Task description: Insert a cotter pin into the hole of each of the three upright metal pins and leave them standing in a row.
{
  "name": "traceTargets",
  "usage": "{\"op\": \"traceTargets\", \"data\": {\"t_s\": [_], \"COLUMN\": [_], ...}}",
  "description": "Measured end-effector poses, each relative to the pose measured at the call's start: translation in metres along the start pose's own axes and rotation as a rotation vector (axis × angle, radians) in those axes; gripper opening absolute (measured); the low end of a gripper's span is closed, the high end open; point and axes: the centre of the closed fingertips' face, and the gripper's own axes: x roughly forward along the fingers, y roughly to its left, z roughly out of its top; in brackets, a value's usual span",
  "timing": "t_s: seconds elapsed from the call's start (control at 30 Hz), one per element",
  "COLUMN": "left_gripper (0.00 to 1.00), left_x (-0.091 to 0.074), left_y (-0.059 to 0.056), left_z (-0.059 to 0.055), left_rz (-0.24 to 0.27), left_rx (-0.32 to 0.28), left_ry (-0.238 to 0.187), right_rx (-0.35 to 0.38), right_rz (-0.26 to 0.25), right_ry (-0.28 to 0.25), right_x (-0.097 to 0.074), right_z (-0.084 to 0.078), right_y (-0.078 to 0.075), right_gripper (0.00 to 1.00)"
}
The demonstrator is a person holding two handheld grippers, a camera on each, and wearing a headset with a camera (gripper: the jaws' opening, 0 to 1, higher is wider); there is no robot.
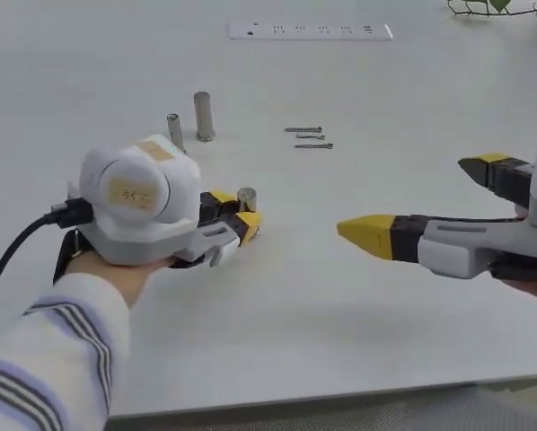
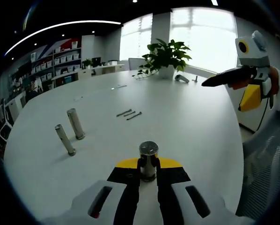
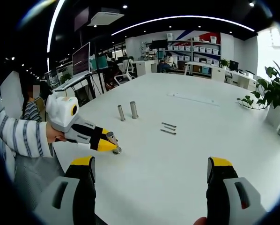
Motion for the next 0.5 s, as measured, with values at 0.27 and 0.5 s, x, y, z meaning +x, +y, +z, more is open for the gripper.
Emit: {"op": "traceTargets", "data": {"t_s": [0.27, 0.5], "left_gripper": [0.10, 0.10], "left_x": [0.0000, -0.0008], "left_y": [-0.0008, -0.0003], "left_z": [-0.0021, -0.0017], "left_rz": [0.006, 0.002], "left_rx": [-0.002, -0.025], "left_ry": [-0.018, -0.020], "right_rx": [0.001, -0.001], "right_rz": [0.007, 0.013], "right_ry": [0.006, 0.007], "right_x": [0.0006, 0.0013], "right_z": [-0.0031, -0.0037], "right_y": [0.0034, 0.0044], "right_gripper": [0.99, 0.99]}}
